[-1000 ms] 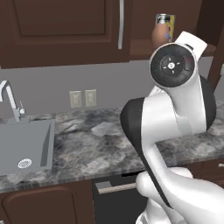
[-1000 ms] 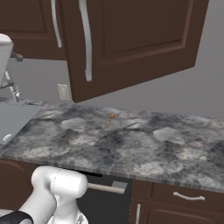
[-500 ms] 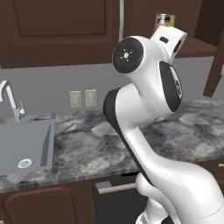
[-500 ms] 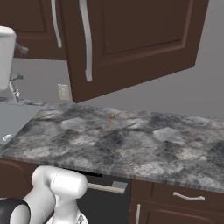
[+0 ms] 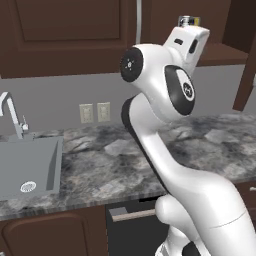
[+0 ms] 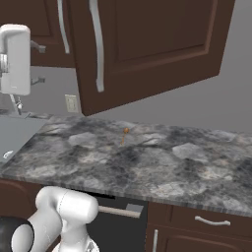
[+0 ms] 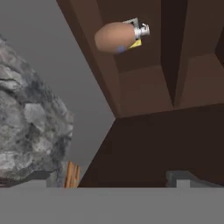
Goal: Pick the bar soap and soap dispenser from the cabinet and place them on the counter.
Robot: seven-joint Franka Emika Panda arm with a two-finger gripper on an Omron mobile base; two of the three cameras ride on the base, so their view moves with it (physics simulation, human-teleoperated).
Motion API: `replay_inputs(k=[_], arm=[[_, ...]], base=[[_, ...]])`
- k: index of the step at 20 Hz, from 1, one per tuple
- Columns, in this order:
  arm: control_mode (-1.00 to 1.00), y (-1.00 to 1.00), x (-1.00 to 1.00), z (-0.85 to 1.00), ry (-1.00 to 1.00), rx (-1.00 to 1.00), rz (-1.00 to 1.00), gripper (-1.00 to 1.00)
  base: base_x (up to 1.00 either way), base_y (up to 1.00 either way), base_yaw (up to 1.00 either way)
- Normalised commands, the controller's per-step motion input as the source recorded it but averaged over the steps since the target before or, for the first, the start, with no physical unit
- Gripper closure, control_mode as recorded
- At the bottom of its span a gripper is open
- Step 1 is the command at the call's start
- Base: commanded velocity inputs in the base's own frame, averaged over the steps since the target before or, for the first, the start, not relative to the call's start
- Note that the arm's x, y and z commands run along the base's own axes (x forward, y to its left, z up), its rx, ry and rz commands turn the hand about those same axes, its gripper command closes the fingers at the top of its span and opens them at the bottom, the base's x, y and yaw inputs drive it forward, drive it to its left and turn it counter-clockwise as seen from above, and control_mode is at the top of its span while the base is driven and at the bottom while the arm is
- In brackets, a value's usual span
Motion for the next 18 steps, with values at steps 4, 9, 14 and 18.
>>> replay_inputs(k=[4, 9, 14, 18], arm=[[-1.0, -0.25, 0.24, 0.0, 0.0, -0.07, -0.07, -1.0], [-1.0, -0.27, 0.21, 0.0, 0.0, -0.04, -0.09, -1.0], [-1.0, -0.27, 0.13, 0.05, 0.0, 0.0, -0.19, -1.0], [-1.0, -0.26, 0.2, 0.05, 0.0, 0.0, -0.24, -1.0]], base=[[0.0, 0.0, 0.0], [0.0, 0.0, 0.0], [0.0, 0.0, 0.0], [0.0, 0.0, 0.0]])
